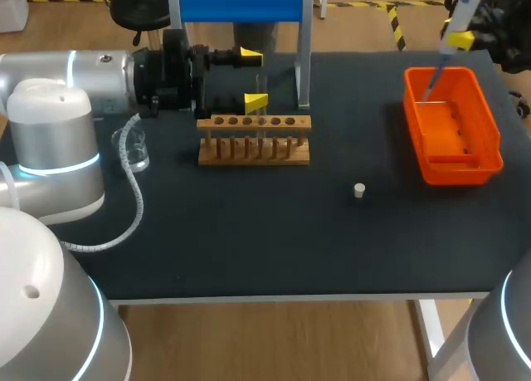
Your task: Invert the test tube, pick up the pipette, mount the tip to pipette, aspirate from beaker and dispense into the tube, eject the tip, return the pipette, and cap with the stopper.
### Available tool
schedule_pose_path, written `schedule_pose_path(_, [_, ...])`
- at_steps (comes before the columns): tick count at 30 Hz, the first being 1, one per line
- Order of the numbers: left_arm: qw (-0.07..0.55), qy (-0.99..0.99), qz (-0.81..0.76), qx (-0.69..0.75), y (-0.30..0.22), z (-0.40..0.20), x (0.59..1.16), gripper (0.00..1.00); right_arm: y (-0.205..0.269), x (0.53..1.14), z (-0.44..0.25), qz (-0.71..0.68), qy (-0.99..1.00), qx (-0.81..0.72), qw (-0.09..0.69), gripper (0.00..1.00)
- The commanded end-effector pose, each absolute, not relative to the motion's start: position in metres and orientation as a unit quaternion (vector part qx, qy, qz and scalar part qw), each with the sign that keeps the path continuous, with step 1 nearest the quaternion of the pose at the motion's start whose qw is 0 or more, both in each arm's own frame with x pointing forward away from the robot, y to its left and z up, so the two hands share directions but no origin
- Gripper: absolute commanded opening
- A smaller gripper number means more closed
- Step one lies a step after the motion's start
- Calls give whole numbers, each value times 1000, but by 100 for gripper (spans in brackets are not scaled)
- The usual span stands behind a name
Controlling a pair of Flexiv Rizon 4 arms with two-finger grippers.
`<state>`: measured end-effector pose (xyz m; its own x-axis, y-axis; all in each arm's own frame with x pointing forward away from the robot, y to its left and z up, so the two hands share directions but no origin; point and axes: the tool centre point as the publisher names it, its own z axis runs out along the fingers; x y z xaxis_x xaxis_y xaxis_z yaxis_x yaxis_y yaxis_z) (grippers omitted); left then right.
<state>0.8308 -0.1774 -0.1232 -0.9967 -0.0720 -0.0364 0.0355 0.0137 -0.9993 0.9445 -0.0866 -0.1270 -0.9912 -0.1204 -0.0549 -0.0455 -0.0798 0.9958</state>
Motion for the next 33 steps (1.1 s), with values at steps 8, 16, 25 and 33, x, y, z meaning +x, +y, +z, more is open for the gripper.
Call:
schedule_pose_path(8, [40, 709, -704, -13, -178, -124, 831, 100, -125, 957, -133, -724, -683, 83, 49, 0])
schedule_pose_path(16, [40, 709, -704, -13, -178, -124, 831, 100, -142, 959, -135, -719, -688, 85, 52, 0])
schedule_pose_path(25, [40, 709, -704, -13, -178, -124, 831, 100, -154, 958, -136, -711, -694, 97, 55, 0])
schedule_pose_path(33, [40, 709, -704, -13, -178, -124, 831, 100, -158, 956, -137, -709, -695, 103, 56, 0])
